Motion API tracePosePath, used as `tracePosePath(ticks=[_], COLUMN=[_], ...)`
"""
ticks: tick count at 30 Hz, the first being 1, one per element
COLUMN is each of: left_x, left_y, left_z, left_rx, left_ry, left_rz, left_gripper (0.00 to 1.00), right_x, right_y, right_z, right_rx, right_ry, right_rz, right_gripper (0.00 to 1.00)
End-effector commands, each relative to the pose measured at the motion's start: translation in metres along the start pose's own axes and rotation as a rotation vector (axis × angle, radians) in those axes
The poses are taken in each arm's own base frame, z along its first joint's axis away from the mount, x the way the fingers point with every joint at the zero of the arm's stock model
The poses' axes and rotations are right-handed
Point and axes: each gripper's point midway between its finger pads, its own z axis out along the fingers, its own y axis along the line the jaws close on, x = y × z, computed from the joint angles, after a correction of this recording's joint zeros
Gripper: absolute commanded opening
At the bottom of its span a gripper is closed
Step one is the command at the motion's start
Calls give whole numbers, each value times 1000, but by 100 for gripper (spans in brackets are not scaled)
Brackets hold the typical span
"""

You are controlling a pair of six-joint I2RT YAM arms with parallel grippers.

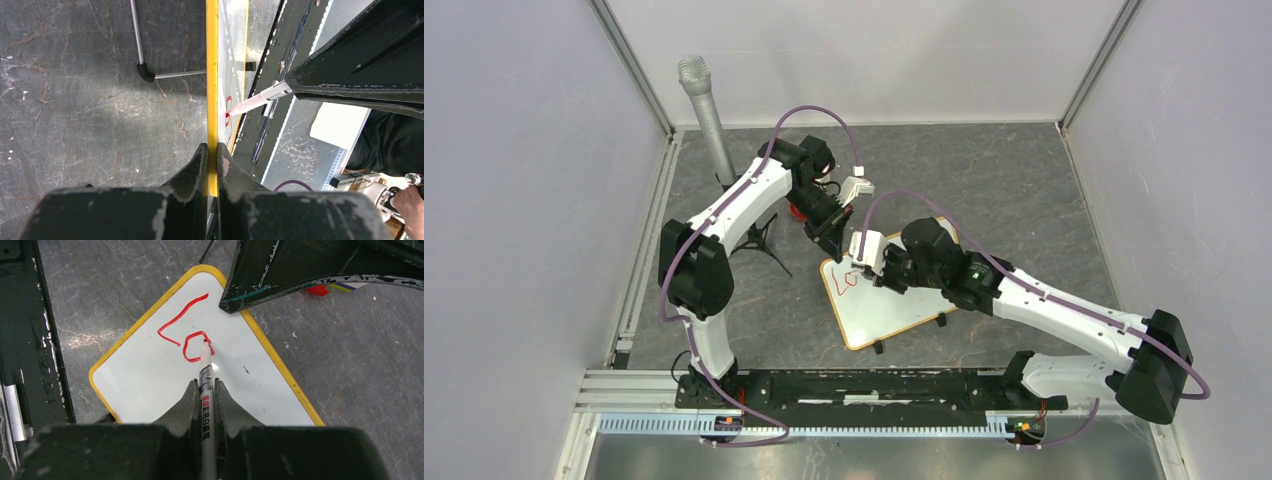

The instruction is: Write a sentence on the whiteboard

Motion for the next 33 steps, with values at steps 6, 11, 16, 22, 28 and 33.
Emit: tracePosePath(ticks=[6,11,16,22,28,33], left_x=[-7,-7,-7,-7,-7,-7], left_y=[-9,-9,-10,-9,-9,-9], left_z=[-5,-6,-6,-6,-6,-6], left_rx=[28,26,25,23,24,25], left_ry=[-18,-19,-17,-18,-18,-15], left_rz=[45,47,48,49,50,49], left_gripper=[3,3,3,2,3,2], right_x=[-7,-7,-1,0,6,14], right_y=[-4,-7,-8,-13,-14,-12], right_z=[-17,-17,-15,-14,-12,-11], right_rx=[21,30,39,67,76,71], right_ry=[-36,-34,-11,0,19,39], right_rz=[-25,-24,-27,-25,-27,-29], right_gripper=[0,0,0,0,0,0])
